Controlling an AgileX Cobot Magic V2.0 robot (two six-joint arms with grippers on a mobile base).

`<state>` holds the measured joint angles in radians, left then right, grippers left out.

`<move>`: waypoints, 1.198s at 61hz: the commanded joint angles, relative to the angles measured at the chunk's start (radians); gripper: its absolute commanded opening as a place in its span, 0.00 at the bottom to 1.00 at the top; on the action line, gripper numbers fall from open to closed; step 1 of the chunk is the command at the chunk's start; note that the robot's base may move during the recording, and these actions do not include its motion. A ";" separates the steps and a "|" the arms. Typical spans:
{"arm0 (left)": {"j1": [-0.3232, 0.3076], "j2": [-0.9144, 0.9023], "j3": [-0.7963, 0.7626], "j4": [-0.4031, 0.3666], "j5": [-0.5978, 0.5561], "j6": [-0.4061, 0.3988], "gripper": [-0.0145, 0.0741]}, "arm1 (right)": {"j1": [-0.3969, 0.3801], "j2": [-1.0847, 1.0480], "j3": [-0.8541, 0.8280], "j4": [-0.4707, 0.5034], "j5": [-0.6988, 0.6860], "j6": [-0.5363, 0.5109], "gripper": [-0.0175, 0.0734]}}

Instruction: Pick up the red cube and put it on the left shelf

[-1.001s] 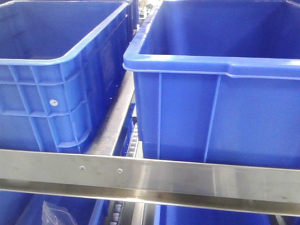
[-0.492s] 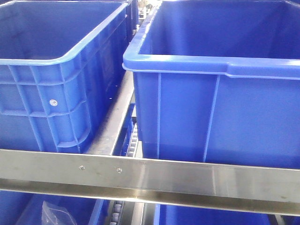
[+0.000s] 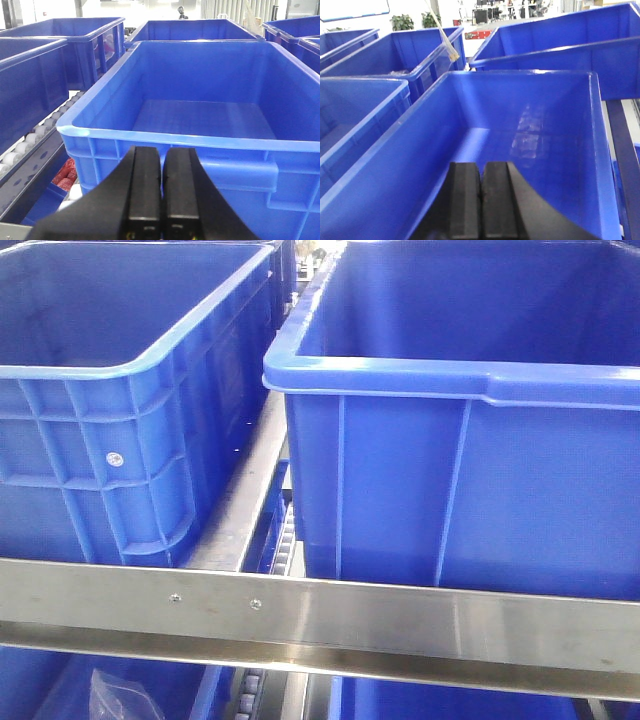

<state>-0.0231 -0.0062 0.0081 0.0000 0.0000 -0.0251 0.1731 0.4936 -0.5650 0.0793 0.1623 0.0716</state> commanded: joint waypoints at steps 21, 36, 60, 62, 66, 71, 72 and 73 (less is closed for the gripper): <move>0.002 -0.014 0.025 0.000 -0.086 0.000 0.28 | -0.141 -0.129 0.202 -0.036 -0.143 -0.007 0.25; 0.002 -0.014 0.025 0.000 -0.086 0.000 0.28 | -0.182 -0.286 0.461 -0.066 -0.221 -0.007 0.25; 0.002 -0.014 0.025 0.000 -0.086 0.000 0.28 | -0.189 -0.521 0.577 -0.079 -0.162 -0.007 0.25; 0.002 -0.014 0.025 0.000 -0.086 0.000 0.28 | -0.189 -0.528 0.578 -0.079 -0.162 -0.007 0.25; 0.002 -0.014 0.025 0.000 -0.086 0.000 0.28 | -0.189 -0.527 0.578 -0.079 -0.175 -0.007 0.25; 0.002 -0.014 0.025 0.000 -0.086 0.000 0.28 | -0.189 -0.527 0.578 -0.079 -0.175 -0.007 0.25; 0.002 -0.014 0.025 0.000 -0.086 0.000 0.28 | -0.189 -0.527 0.578 -0.079 -0.175 -0.007 0.25; 0.002 -0.014 0.025 0.000 -0.086 0.000 0.28 | -0.189 -0.527 0.578 -0.079 -0.175 -0.007 0.25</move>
<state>-0.0231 -0.0062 0.0081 0.0000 0.0000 -0.0251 -0.0114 -0.0095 0.0285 0.0098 0.0665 0.0716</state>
